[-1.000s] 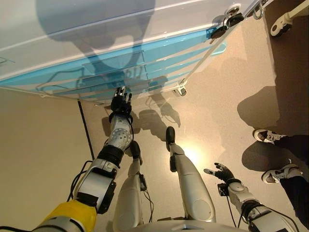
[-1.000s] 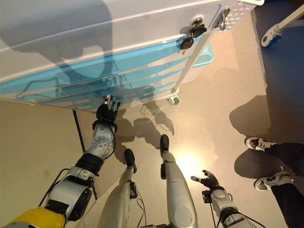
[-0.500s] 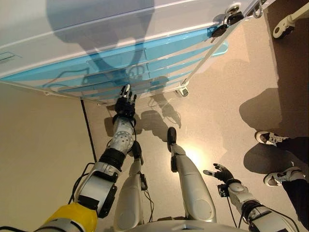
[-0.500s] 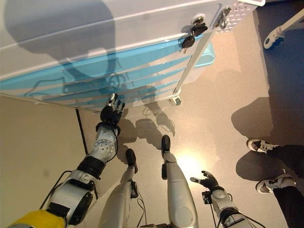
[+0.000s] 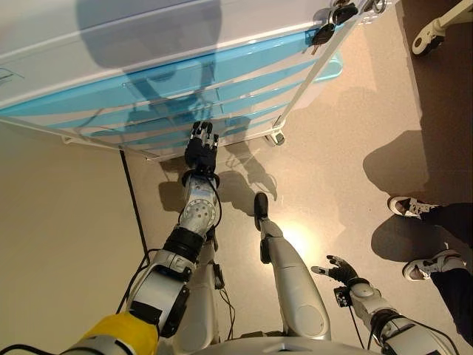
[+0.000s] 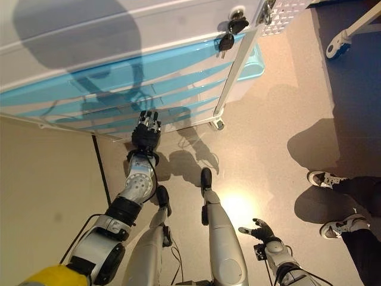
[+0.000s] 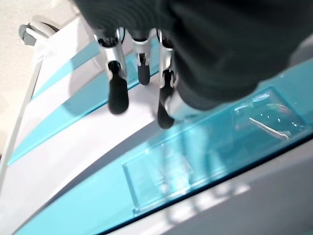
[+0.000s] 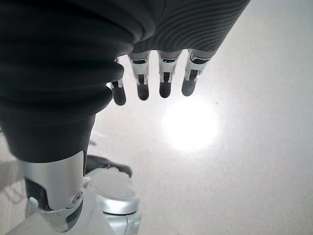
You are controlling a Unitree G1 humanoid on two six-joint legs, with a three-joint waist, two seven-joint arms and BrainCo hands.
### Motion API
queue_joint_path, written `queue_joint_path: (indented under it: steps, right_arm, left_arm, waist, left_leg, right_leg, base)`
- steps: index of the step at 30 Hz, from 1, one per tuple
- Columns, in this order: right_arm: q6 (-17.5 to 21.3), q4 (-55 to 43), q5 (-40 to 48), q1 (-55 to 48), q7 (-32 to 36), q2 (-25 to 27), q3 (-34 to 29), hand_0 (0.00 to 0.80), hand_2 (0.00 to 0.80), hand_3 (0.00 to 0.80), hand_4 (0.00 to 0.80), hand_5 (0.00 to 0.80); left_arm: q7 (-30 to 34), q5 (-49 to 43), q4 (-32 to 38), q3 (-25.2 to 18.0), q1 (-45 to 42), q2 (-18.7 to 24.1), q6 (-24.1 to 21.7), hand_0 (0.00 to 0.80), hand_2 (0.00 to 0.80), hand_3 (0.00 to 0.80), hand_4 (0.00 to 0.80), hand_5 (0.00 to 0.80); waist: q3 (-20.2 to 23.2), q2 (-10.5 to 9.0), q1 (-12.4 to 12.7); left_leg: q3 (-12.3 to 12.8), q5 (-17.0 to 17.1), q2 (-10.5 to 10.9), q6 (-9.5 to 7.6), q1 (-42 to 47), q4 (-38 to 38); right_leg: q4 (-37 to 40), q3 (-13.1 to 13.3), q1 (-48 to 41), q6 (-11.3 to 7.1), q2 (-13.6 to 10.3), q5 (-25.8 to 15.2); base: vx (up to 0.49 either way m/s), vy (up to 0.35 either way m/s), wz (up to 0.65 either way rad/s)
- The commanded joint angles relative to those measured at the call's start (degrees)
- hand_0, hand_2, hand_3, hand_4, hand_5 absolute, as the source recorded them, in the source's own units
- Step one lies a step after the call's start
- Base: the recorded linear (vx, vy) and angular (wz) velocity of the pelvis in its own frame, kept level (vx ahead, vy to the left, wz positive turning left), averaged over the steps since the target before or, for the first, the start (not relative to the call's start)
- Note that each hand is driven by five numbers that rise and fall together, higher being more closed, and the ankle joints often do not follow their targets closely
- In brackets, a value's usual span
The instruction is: Open the drawer and pick up the medicine
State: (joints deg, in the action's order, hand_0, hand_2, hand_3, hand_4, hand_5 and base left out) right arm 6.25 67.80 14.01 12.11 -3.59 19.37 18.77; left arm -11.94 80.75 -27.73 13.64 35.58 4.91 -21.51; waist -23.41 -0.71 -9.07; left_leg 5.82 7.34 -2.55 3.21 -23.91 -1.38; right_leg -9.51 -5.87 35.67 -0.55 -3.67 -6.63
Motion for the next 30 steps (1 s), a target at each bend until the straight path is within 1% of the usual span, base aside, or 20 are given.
queue_joint_path:
  steps: [1,4,5,6,7,11,19,23,30]
  right_arm:
    - [-0.5,-0.5,-0.7,-2.9,-0.4,2.2,2.9,0.000,0.000,0.000,0.000,0.000]
    - [-0.4,-0.8,-0.5,-2.9,-0.4,2.2,2.7,0.000,0.000,0.000,0.000,0.000]
    - [-0.3,-1.0,-0.4,-2.9,-0.5,2.2,2.6,0.000,0.000,0.000,0.000,0.000]
    - [-0.3,-1.0,-0.4,-2.9,-0.5,2.2,2.6,0.000,0.000,0.000,0.000,0.000]
    - [-0.3,-1.1,-0.5,-2.9,-0.6,2.1,2.5,0.000,0.000,0.000,0.000,0.000]
    - [-0.4,-0.9,-0.6,-2.6,-0.8,2.1,2.2,0.000,0.000,0.000,0.000,0.000]
    - [-0.7,-0.4,-1.1,-2.3,-1.2,1.8,2.1,0.000,0.000,0.000,0.000,0.000]
    - [-0.7,-0.3,-1.4,-2.4,-1.1,1.9,2.1,0.000,0.000,0.000,0.000,0.000]
    - [-0.7,-0.4,-1.8,-2.7,-0.8,2.0,1.8,0.000,0.000,0.000,0.000,0.000]
  left_arm:
    - [6.6,-5.5,9.8,-1.3,19.7,2.8,-5.1,0.800,0.800,0.800,0.800,0.800]
    - [6.2,-6.3,9.2,-1.3,19.2,3.1,-4.8,0.800,0.800,0.800,0.800,0.800]
    - [5.9,-7.2,8.6,-1.4,18.8,3.4,-4.5,0.493,0.493,0.493,0.493,0.493]
    - [5.9,-7.2,8.6,-1.4,18.7,3.4,-4.5,0.568,0.568,0.568,0.568,0.568]
    - [5.7,-7.8,7.7,-1.6,18.2,3.7,-4.2,0.800,0.800,0.800,0.800,0.800]
    - [5.7,-8.1,6.5,-1.8,17.7,3.9,-3.7,0.800,0.800,0.800,0.800,0.800]
    - [5.5,-7.9,6.3,-2.4,16.9,4.3,-3.7,0.800,0.800,0.800,0.800,0.800]
    - [5.6,-8.0,7.0,-2.4,16.8,4.2,-3.8,0.800,0.800,0.800,0.800,0.800]
    - [6.6,-8.1,10.4,-1.8,15.7,3.4,-3.7,0.800,0.800,0.800,0.800,0.800]
  waist:
    - [4.1,-1.74,-0.1]
    - [3.9,-1.63,-0.1]
    - [3.7,-1.52,-0.2]
    - [3.7,-1.52,-0.2]
    - [3.6,-1.51,-0.2]
    - [3.5,-1.44,-0.2]
    - [3.5,-1.88,0.1]
    - [3.5,-1.89,0.2]
    - [3.1,-1.85,0.4]
  left_leg:
    - [-2.1,0.9,-0.7,2.26,-1.1,0.9]
    - [-2.0,0.9,-0.8,2.35,-1.1,1.1]
    - [-1.8,0.7,-0.7,2.39,-1.3,1.4]
    - [-1.8,0.7,-0.7,2.39,-1.3,1.4]
    - [-1.6,0.5,-0.7,2.36,-1.5,2.0]
    - [-1.6,0.4,-0.8,2.42,-1.9,2.6]
    - [-2.2,1.1,-0.8,2.21,-1.1,0.3]
    - [-2.2,0.9,-0.7,2.06,-1.0,0.4]
    - [-2.3,0.6,-0.5,1.83,-1.0,1.0]
  right_leg:
    - [-0.7,0.2,-2.9,-5.85,-0.4,1.7]
    - [-0.8,0.1,-3.0,-5.81,-0.5,1.8]
    - [-1.1,0.1,-3.0,-5.80,-0.6,2.0]
    - [-1.1,0.1,-3.0,-5.80,-0.6,2.0]
    - [-1.3,0.1,-2.9,-5.76,-0.7,2.0]
    - [-1.5,0.0,-2.8,-5.72,-0.9,2.0]
    - [-1.1,0.0,-2.4,-5.87,-0.6,1.7]
    - [-1.4,0.2,-2.3,-5.85,-0.6,1.7]
    - [-1.7,0.2,-2.3,-5.79,-0.7,1.7]
  base:
    - [0.016,0.014,0.04]
    - [0.012,0.007,0.03]
    - [0.006,0.006,0.03]
    - [0.000,0.000,0.00]
    - [0.000,0.000,0.00]
    - [0.000,0.000,0.00]
    - [0.000,0.000,0.00]
    - [0.000,0.000,0.00]
    - [0.000,0.000,0.00]
